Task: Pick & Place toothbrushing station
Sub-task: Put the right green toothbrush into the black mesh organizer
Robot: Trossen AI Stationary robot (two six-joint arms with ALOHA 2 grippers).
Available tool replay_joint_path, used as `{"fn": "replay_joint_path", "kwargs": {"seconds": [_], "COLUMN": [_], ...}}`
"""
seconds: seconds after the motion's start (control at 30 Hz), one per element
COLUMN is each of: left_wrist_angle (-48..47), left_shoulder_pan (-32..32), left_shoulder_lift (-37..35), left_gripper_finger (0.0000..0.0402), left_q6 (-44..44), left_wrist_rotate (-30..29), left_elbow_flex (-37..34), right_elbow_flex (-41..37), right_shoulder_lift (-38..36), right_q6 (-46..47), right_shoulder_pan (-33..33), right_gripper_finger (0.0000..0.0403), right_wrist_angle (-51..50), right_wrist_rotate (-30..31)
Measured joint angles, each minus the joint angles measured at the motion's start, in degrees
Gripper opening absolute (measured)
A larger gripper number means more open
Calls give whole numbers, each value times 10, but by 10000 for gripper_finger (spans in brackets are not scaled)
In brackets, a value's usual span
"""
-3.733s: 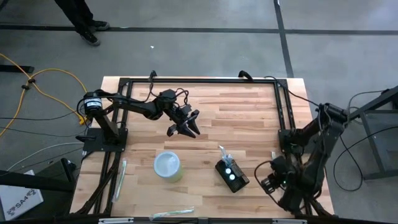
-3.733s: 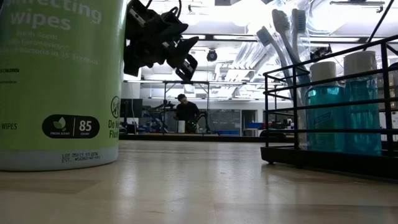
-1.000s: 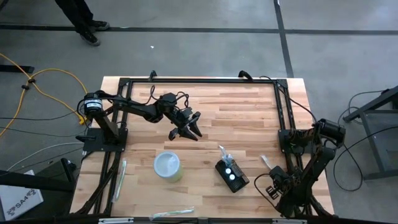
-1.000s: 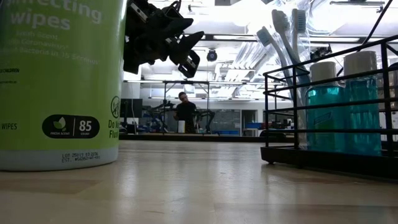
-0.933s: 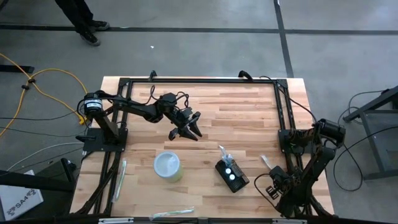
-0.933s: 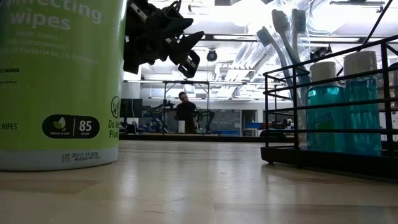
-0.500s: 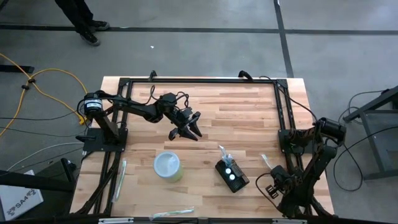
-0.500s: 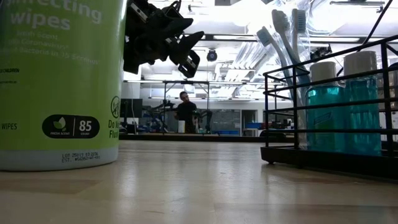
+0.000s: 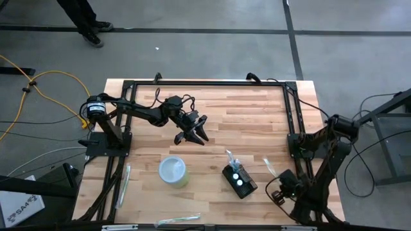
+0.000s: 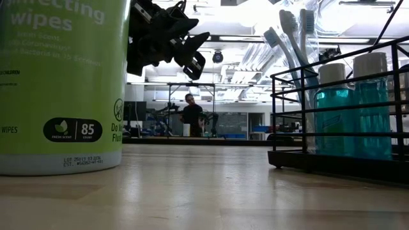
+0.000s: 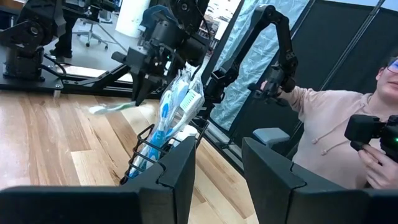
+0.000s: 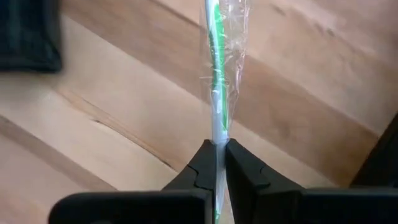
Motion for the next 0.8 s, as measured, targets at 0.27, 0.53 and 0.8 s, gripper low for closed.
{"fn": "replay_joint_path", "kwargs": {"seconds": [0.27, 0.53, 0.8], "left_wrist_angle": [0, 2, 39], "left_shoulder_pan": [0, 1, 1], "left_shoulder_lift": [0, 0, 0], "left_gripper_finger": [128, 128, 128], "left_q6": [-10, -9, -9], "left_wrist_rotate": [-30, -49, -57], "left_elbow_flex": [0, 0, 0], "right_elbow_flex": [-1, -1, 10], "right_shoulder_lift": [-28, -59, -112], "right_q6": [-6, -22, -79], "right_shoulder_pan": [-5, -21, -40], "right_gripper_finger": [8, 8, 8], "right_wrist_angle": [-46, -129, -173], "right_wrist_rotate": [51, 120, 213]}}
